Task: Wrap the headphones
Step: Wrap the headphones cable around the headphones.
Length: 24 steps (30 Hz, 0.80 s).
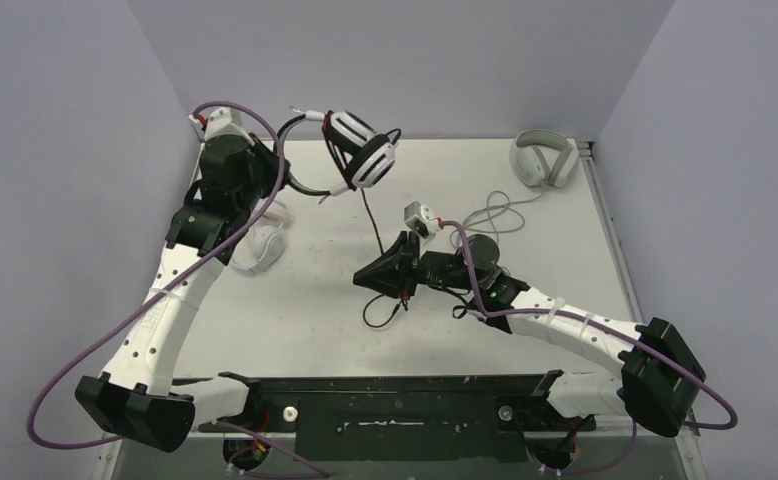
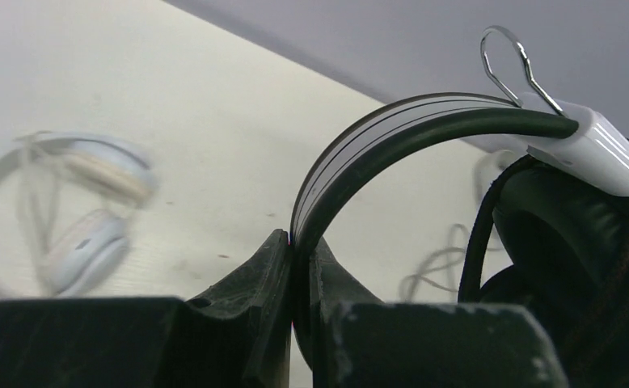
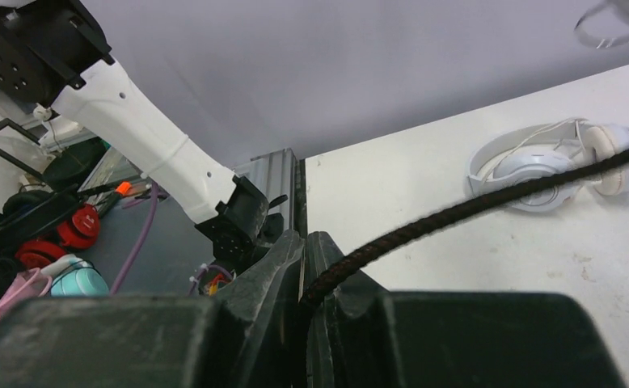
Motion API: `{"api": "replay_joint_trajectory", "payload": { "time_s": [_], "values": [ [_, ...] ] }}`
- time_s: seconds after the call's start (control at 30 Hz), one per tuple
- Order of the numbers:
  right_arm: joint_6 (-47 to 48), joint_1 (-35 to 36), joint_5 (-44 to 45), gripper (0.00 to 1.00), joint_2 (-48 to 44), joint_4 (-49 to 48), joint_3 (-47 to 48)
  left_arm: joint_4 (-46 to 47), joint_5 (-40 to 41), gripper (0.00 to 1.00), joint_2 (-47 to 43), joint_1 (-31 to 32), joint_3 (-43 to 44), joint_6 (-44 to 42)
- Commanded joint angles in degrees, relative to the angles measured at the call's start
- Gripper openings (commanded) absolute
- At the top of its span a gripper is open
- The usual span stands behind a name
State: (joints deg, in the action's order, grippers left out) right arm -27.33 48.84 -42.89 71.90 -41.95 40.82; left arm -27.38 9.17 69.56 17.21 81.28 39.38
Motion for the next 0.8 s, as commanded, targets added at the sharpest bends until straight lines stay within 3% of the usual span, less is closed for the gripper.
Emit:
{"api": "replay_joint_trajectory", "payload": {
  "time_s": [0.0, 0.1, 0.27, 0.57, 0.77],
  "values": [
    [1.64, 0.20, -2.45, 0.08, -1.60, 12.25, 7.74, 3.96, 16.73, 0.00, -1.17, 1.61, -1.77, -10.90],
    [3.41, 0.24, -2.92, 0.06, -0.10, 19.22, 12.51, 0.50, 21.72, 0.00, 0.47, 2.60, -1.54, -10.55],
    [4.92, 0.14, -3.46, 0.05, 1.14, 24.06, 15.61, -0.26, 19.78, 0.00, 3.17, 3.24, -1.72, -13.70],
    [19.87, -1.86, 4.71, 0.08, 2.83, 51.90, 28.55, 5.02, 34.38, 0.00, 2.77, 14.70, -8.03, -36.90],
    [24.52, -6.26, 8.39, 0.12, 5.41, 60.79, 33.43, 5.19, 38.41, 0.00, 1.47, 20.94, -11.36, -52.36]
  ]
}}
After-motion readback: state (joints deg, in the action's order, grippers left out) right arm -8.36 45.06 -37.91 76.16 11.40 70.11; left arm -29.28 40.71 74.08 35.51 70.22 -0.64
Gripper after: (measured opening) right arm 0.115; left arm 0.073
